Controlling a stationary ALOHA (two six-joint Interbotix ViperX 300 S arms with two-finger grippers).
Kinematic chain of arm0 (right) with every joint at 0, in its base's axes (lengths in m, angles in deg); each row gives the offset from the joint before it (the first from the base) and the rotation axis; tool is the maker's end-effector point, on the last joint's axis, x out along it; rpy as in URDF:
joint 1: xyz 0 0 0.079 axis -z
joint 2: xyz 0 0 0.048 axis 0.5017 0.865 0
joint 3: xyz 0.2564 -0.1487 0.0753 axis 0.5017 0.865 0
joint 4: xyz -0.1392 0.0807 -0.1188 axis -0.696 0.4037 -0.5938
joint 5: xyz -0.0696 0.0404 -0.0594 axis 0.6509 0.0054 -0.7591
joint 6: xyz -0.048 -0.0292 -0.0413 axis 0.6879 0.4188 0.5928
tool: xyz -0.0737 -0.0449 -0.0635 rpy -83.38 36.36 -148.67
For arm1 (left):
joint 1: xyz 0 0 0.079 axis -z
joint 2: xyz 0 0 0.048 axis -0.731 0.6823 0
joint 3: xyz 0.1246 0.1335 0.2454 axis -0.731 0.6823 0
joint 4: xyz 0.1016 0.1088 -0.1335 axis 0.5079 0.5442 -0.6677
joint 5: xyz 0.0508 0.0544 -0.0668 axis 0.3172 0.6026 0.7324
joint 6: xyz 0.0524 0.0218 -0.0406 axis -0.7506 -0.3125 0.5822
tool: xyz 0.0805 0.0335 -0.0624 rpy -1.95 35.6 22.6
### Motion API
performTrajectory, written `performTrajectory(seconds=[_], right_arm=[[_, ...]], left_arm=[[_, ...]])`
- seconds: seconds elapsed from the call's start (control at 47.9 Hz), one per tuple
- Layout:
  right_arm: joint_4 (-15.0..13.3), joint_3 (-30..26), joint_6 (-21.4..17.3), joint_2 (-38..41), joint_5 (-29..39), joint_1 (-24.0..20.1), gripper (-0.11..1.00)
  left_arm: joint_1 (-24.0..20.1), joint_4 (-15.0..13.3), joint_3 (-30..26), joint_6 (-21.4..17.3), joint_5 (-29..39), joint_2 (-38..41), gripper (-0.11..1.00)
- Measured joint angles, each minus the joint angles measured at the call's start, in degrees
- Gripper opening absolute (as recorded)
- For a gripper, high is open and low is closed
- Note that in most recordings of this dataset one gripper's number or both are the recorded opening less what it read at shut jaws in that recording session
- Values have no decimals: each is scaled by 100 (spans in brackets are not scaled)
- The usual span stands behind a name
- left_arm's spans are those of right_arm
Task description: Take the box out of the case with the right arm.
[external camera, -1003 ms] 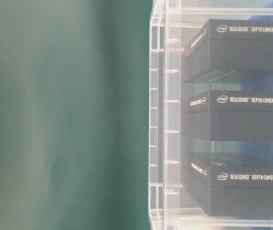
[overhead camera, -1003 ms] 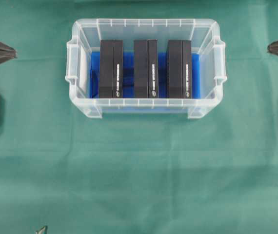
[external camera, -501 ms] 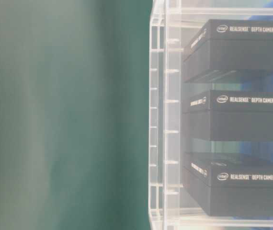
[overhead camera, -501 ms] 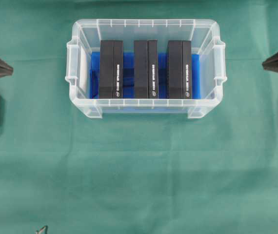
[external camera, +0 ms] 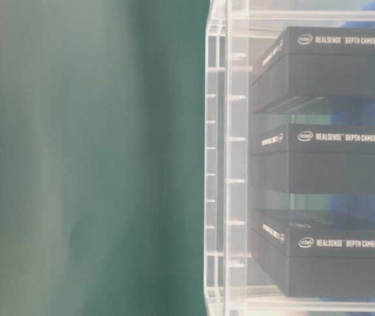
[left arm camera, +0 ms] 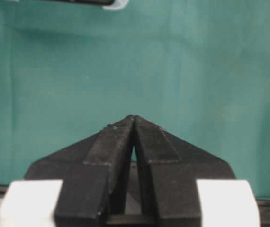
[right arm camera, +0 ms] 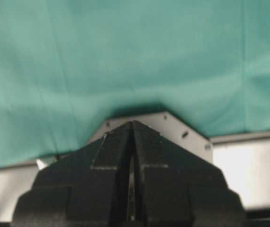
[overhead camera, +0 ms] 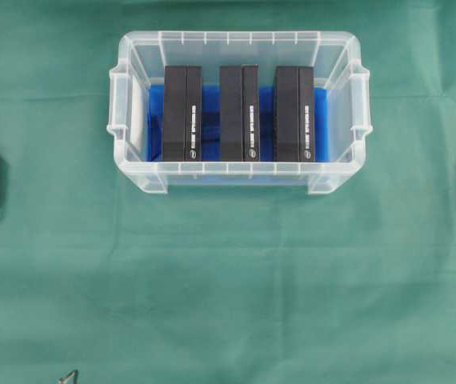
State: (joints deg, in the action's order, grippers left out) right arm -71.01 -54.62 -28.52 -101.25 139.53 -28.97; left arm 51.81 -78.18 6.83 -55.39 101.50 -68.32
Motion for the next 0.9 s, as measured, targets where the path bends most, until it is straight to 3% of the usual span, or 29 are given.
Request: performTrajectory(seconds=[0.167, 0.293, 0.376, 0.648, 0.773, 0.836, 0.898], right_arm=[[-18, 0, -62, 62, 79, 0, 0], [-26, 0, -580, 70, 79, 0, 0], [-44, 0, -1274, 70, 88, 0, 0], [-149, -9, -5150, 70, 114, -9, 0], [-149, -9, -6565, 70, 132, 0, 0], [-149, -9, -7031, 70, 132, 0, 0], [-149, -9, -7137, 70, 132, 0, 0]], left_arm=[[9, 0, 0, 0, 26, 9, 0], [9, 0, 0, 9, 35, 18, 0], [9, 0, -9, 9, 35, 26, 0], [0, 0, -9, 9, 35, 88, 0], [9, 0, -35, 9, 44, 132, 0], [9, 0, -44, 9, 44, 132, 0], [9, 0, -44, 9, 35, 132, 0]])
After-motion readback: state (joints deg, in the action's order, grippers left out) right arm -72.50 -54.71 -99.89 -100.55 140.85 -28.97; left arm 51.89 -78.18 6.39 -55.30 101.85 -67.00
